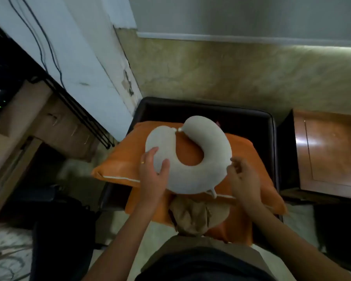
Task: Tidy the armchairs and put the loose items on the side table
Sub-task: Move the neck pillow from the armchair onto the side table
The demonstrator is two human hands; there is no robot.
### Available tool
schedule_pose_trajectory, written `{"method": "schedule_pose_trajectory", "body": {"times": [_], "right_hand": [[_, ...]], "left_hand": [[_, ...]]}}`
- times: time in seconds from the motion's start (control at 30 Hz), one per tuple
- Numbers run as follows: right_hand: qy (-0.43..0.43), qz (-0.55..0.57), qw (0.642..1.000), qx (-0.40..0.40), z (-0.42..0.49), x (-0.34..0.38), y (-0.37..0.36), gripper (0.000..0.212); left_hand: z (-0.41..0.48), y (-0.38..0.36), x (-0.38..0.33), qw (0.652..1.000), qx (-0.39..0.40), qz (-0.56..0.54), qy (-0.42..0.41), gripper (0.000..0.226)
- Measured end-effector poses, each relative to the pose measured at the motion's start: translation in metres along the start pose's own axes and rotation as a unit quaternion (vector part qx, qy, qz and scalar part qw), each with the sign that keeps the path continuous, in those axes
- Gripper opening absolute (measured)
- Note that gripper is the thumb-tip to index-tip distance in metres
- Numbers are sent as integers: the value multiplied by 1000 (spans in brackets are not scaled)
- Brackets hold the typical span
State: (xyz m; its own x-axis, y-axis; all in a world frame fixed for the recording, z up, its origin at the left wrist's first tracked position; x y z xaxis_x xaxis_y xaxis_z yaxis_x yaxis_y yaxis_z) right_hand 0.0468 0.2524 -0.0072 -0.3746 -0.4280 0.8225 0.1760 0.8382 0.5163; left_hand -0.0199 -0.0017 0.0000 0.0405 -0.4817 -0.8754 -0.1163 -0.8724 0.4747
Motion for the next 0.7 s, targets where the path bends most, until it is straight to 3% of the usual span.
{"method": "schedule_pose_trajectory", "body": {"times": [0.1,0.23,0.43,0.7], "right_hand": [[-22,-62,997,41,39,2,-1,56],[-55,-45,985,155,76,-1,-14,80],[-45,-125,968,214,93,-14,-30,93],[-108,-109,964,219,93,-16,-45,106]], "left_hand": [[32,-8,10,992,33,105,62,74],[42,-26,25,974,102,163,116,100],[37,-35,27,974,81,164,137,105],[33,-37,39,977,76,148,136,105]]}}
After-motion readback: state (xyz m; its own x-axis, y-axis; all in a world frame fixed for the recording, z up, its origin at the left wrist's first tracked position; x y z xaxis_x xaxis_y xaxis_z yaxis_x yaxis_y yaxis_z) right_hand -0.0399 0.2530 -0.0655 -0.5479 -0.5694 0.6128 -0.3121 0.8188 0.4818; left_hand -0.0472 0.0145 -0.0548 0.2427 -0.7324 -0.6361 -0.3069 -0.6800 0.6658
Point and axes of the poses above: each hand's wrist, its own z-axis towards the middle knuckle, its own y-axis out of the back of the hand, x = y × z, the point moved 2 cm from there along z, towards the middle knuckle, and after that the axes turned 11 degrees about x, right-handed, at the moved point
